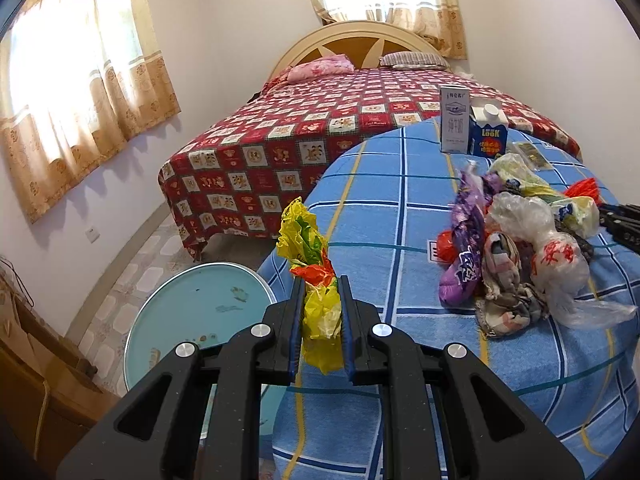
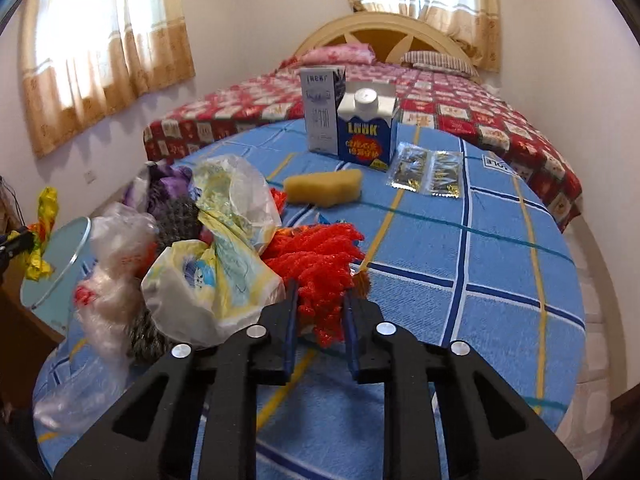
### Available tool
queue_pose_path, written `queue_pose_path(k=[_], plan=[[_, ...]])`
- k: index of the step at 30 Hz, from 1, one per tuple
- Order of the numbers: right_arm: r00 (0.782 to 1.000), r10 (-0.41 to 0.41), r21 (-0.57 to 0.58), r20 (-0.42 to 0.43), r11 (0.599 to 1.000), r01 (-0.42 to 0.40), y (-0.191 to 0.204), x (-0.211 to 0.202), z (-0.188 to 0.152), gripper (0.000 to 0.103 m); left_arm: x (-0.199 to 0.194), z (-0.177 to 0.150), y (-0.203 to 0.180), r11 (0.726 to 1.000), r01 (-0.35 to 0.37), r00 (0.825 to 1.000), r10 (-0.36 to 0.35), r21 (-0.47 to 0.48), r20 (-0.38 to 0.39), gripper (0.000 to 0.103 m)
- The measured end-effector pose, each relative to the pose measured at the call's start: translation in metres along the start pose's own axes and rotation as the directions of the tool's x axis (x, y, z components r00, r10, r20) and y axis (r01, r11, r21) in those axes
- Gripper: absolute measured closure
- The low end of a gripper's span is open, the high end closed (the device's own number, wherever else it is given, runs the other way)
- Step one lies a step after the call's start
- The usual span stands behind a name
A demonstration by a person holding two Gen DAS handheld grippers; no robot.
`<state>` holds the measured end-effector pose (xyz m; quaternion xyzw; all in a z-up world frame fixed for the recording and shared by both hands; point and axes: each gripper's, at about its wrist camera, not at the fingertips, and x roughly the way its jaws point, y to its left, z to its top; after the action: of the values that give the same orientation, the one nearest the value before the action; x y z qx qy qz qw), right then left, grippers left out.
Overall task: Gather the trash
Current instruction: 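Lift the yellow wrapper with the left tool while the right tool grasps the red mesh, then carry both items over the blue bin and open both tools to drop them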
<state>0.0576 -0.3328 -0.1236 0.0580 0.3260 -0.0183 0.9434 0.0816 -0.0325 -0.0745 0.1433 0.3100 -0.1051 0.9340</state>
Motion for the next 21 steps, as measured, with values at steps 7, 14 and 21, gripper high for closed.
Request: queue_pose_path(k=[7,14,21], plan=[[0.988,-0.044,0.036,0.147,0.999,0.039,-0.002,-0.039,0.015,0.086,-0.013,0.0,0.01,1.0,-0.022,1.0,0.022,0.0,0.015,0.087],[0.971,-0.064,0.036,0.232,0.998,0.057,0.008,-0.06,0.032,0.086,-0.016,-0.004,0.025,0.998,-0.059,0.998,0.059,0.0,0.0,0.087],[0.965,0.007,-0.026,0.263,1.0,0.0,0.049,-0.057,0.052,0.086,-0.012,-0.011,0.051,0.993,-0.114,0.993,0.113,-0.018,-0.032,0.087]])
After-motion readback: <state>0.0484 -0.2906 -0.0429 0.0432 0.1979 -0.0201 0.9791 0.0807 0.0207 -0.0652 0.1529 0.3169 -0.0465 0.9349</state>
